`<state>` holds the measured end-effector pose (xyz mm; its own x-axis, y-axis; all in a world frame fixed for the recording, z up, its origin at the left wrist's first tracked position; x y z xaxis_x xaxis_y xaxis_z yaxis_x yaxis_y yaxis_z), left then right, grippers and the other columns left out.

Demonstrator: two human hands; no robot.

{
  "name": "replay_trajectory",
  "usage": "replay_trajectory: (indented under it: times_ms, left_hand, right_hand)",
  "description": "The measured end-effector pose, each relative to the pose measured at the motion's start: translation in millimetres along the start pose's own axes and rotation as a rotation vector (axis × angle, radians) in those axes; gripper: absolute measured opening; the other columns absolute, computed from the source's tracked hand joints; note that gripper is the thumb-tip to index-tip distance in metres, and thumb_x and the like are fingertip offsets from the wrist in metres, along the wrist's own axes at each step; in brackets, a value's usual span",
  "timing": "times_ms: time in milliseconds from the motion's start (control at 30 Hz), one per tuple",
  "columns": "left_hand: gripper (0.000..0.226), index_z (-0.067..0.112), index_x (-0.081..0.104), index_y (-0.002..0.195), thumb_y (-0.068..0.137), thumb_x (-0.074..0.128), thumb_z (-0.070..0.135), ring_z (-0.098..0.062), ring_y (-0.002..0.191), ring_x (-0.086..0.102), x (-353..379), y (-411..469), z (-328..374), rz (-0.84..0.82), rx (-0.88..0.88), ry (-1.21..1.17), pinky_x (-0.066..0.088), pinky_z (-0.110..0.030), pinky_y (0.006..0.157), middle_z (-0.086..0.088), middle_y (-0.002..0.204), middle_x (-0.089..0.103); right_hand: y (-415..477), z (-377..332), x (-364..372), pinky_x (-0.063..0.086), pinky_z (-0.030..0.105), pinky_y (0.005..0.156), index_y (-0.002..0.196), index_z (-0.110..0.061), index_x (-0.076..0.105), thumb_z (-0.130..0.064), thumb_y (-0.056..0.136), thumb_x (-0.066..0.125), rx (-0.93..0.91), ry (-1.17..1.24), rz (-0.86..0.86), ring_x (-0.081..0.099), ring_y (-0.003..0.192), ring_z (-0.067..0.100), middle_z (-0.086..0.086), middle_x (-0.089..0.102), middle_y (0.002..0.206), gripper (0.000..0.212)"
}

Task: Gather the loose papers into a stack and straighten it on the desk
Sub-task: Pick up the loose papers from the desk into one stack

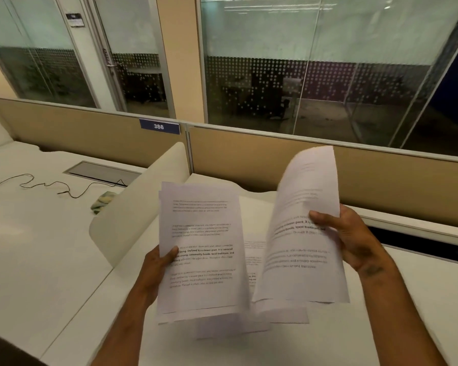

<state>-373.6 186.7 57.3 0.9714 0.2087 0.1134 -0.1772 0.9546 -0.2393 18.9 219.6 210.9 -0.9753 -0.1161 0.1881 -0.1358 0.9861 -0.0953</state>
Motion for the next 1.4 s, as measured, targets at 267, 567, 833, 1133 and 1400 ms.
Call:
replay_trajectory:
  times_ms: [267, 567, 833, 1133, 1400]
  left_hand:
    - [0.033, 0.011, 0.063, 0.124, 0.094, 0.064, 0.023, -0.046, 0.098, 0.072, 19, -11, 0, -0.043, -0.017, -0.013, 0.058, -0.062, 0.084, -0.022, 0.112, 0.075]
    - [0.048, 0.011, 0.067, 0.120, 0.098, 0.047, 0.049, -0.045, 0.094, 0.073, 18, -23, 1, -0.025, -0.012, -0.021, 0.061, -0.055, 0.079, -0.023, 0.106, 0.075]
    - [0.091, 0.011, 0.067, 0.115, 0.040, 0.093, 0.056, -0.036, 0.088, 0.077, 1, -27, -6, 0.008, 0.008, 0.008, 0.064, -0.044, 0.069, -0.014, 0.103, 0.079]
    - [0.029, 0.011, 0.066, 0.116, 0.087, 0.070, 0.011, -0.037, 0.089, 0.076, -77, -36, -13, 0.139, -0.009, -0.047, 0.063, -0.041, 0.064, -0.013, 0.101, 0.079]
    - [0.056, 0.012, 0.066, 0.117, 0.068, 0.087, 0.028, -0.036, 0.085, 0.077, -113, -45, -16, 0.174, -0.009, -0.046, 0.063, -0.043, 0.063, -0.014, 0.102, 0.079]
  right_hand:
    - [22, 68, 51, 0.058, 0.052, 0.085, 0.118, 0.002, 0.065, -0.008, 0.065, 0.084, 0.104, 0.060, -0.105, 0.069, 0.097, 0.041, 0.025, 0.071, 0.114, 0.057]
    - [47, 151, 81, 0.059, 0.049, 0.088, 0.125, -0.014, 0.057, -0.014, 0.088, 0.068, 0.194, -0.122, 0.041, 0.071, 0.098, 0.029, 0.009, 0.071, 0.116, 0.038]
    - [59, 167, 105, 0.060, 0.038, 0.077, 0.126, -0.026, 0.044, -0.031, 0.085, 0.074, 0.230, -0.088, 0.060, 0.070, 0.095, 0.021, 0.004, 0.067, 0.114, 0.051]
    - [37, 252, -50, 0.042, 0.052, 0.102, 0.134, -0.008, 0.042, -0.048, 0.082, 0.070, 0.586, -1.122, 0.452, 0.043, 0.127, 0.038, 0.019, 0.043, 0.137, 0.072]
    - [41, 279, -61, 0.052, 0.044, 0.093, 0.121, 0.001, 0.058, -0.018, 0.069, 0.081, 0.663, -0.785, 0.520, 0.062, 0.105, 0.039, 0.020, 0.065, 0.117, 0.060]
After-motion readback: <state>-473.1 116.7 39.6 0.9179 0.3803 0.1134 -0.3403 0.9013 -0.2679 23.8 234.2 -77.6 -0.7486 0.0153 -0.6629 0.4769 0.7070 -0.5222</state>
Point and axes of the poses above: each hand's wrist, its own y-axis towards the middle knuckle, its own x-axis out of the palm, z = x × y, the point moved 9 cm from there along y, towards the middle knuckle
